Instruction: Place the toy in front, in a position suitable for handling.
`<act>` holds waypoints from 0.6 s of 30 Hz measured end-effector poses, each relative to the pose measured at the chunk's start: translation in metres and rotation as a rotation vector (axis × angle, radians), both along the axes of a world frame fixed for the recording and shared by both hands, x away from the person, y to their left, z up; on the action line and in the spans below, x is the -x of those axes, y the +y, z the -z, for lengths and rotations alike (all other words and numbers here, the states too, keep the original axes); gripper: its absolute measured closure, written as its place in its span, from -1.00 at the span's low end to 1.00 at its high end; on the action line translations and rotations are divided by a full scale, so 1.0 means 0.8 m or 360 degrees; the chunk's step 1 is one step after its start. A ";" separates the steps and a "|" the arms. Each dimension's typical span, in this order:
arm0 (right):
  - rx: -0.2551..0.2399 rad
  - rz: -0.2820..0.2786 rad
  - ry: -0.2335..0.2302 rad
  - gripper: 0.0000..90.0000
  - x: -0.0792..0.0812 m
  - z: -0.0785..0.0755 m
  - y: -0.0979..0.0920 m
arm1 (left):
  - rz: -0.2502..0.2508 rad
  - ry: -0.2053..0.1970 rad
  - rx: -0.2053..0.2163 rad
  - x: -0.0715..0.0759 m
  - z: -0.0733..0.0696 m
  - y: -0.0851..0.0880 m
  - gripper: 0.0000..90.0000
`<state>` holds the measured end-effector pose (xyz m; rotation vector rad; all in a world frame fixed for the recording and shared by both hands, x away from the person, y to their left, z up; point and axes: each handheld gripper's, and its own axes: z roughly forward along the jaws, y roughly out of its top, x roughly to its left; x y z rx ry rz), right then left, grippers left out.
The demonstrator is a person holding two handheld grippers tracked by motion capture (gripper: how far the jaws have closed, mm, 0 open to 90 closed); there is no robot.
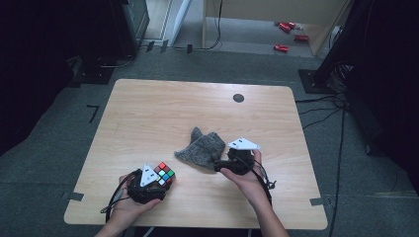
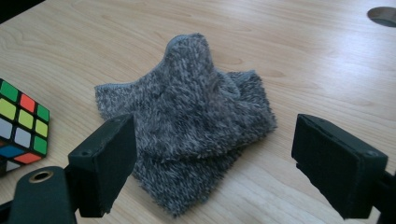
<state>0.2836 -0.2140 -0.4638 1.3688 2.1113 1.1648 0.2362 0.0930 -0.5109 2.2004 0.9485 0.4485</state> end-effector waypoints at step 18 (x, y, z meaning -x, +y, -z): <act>0.0118 0.0056 0.0016 -0.63 -0.022 0.029 0.054 | 0.0005 0.0043 0.0039 -0.002 0.006 -0.001 -0.24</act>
